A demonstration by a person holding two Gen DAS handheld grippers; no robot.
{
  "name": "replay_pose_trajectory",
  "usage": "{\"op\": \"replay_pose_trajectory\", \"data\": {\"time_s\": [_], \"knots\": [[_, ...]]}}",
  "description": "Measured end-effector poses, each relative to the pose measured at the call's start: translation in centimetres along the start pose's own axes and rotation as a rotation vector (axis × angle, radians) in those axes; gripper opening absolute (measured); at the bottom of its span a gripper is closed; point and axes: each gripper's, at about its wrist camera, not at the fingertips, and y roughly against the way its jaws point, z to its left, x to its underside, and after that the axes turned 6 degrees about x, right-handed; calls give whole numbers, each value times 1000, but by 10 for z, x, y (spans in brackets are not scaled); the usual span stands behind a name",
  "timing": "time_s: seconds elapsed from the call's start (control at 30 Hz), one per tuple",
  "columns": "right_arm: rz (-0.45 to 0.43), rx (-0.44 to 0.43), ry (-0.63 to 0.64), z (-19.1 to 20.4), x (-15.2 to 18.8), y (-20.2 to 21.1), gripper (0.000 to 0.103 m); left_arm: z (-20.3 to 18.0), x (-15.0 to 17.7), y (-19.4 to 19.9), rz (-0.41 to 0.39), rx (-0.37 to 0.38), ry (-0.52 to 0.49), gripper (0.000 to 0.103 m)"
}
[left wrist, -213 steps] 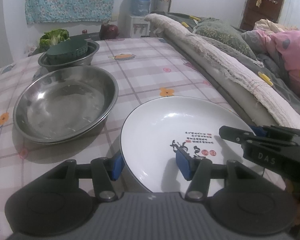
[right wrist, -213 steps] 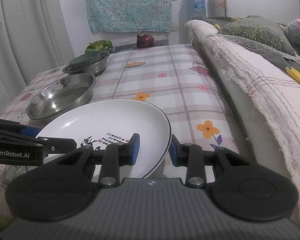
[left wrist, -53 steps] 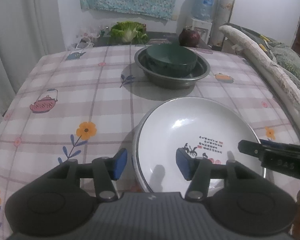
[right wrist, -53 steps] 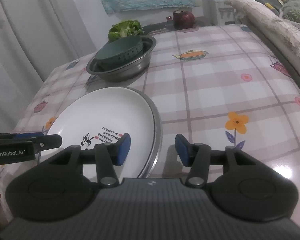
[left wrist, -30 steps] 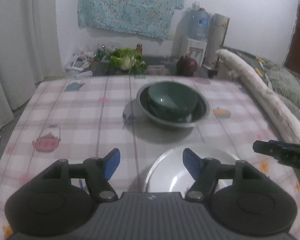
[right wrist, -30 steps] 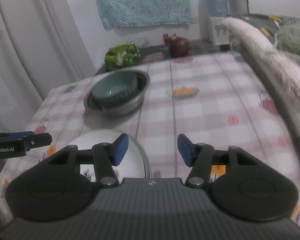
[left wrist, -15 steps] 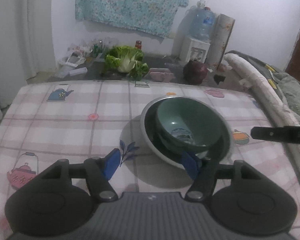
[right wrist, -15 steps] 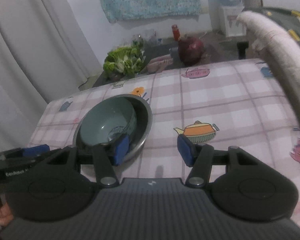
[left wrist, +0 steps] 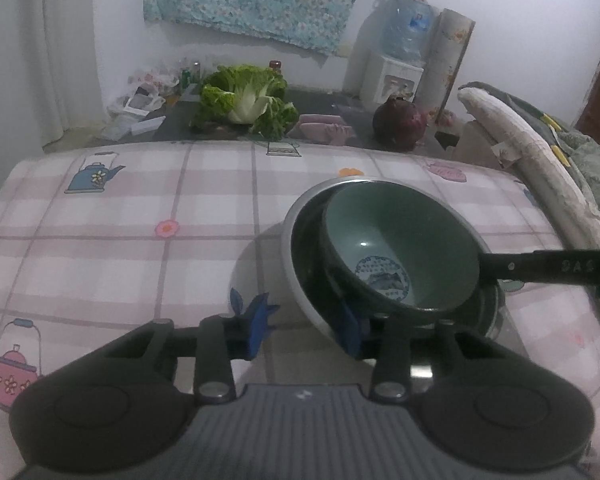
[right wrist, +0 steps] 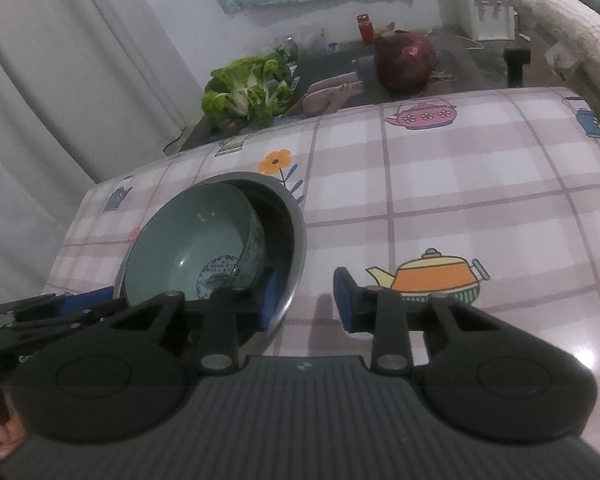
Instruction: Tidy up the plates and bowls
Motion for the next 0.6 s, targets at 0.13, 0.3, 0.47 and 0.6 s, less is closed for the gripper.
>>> {"op": "replay_pose_trajectory", "data": {"time_s": [0.13, 0.3, 0.47, 0.6], "knots": [[17, -11, -5, 1, -3, -10, 22, 1, -3, -8, 5, 1, 1, 32], [35, -30, -47, -1, -5, -23, 19, 2, -5, -16, 5, -12, 4, 31], [42, -50, -73, 0, -3, -32, 15, 4, -6, -20, 0, -16, 18, 31], [33, -67, -84, -2, -3, -32, 12, 5, -6, -22, -4, -21, 35, 31]]}}
